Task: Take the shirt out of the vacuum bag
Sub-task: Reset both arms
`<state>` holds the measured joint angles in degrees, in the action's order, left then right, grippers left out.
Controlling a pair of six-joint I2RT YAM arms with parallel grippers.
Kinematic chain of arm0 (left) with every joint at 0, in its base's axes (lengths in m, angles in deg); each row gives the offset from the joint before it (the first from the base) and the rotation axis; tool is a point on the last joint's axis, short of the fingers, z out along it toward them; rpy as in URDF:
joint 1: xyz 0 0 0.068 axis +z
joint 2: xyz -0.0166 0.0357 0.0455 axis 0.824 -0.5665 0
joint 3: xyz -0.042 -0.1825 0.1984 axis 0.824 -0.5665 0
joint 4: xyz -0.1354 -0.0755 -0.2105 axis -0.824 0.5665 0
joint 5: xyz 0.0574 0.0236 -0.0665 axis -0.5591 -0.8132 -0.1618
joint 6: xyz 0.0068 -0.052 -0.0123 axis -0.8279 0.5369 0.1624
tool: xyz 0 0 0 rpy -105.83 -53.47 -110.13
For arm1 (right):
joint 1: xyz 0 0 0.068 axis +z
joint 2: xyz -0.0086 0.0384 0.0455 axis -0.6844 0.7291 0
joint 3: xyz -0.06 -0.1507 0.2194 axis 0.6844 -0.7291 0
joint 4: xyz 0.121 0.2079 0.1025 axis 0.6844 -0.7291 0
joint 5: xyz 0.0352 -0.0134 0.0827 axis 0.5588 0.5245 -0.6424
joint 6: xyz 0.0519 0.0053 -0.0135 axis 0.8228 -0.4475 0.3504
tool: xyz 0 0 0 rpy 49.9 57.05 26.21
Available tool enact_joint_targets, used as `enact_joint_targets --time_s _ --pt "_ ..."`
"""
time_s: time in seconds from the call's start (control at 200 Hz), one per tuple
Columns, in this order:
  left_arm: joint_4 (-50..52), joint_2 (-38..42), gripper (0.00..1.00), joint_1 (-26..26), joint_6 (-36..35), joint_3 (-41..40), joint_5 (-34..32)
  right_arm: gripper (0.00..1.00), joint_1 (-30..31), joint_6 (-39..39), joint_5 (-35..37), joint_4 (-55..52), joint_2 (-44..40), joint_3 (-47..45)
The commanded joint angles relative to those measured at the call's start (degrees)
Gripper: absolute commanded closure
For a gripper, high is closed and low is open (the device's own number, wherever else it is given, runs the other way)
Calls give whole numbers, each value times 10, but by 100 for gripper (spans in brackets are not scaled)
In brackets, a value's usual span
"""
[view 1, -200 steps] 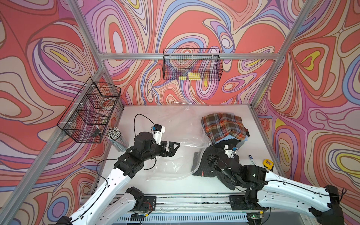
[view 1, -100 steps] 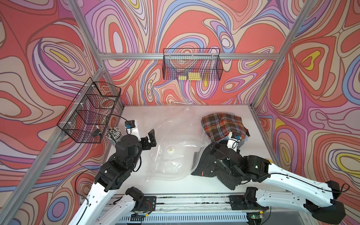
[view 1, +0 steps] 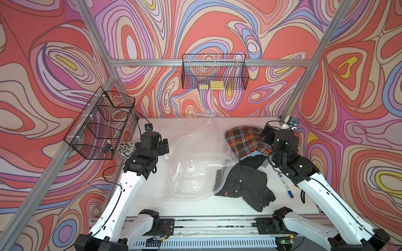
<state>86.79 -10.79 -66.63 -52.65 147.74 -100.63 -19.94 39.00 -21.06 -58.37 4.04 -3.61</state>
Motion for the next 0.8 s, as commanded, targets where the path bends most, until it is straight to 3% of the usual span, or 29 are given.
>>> enact_joint_targets --time_s 0.0,0.045,0.1,0.215,0.305,0.401,0.501,0.641,0.796 --pt "-78 -12 1 26 -13 -26 35 2 -61 -59 -69 33 54 14" --pt "-126 -13 1 36 -24 -54 39 2 -101 -51 -120 32 74 15" --pt "-204 -16 1 41 -47 -95 19 2 -127 -45 -133 54 90 2" --pt "-317 -45 1 79 -61 -166 67 2 -146 -96 -112 198 94 -81" --pt "-350 -89 1 108 -36 -187 112 2 -152 -137 -119 232 124 -104" --pt "-399 -113 1 113 -46 -215 120 2 -161 -137 -47 324 127 -156" --pt "-475 -137 1 118 -84 -255 125 2 -197 -153 -138 342 127 -191" --pt "-594 -166 1 149 -64 -291 189 2 -205 -164 -162 391 151 -225" --pt "-649 -224 1 155 -56 -319 217 2 -228 -189 -193 474 182 -279"
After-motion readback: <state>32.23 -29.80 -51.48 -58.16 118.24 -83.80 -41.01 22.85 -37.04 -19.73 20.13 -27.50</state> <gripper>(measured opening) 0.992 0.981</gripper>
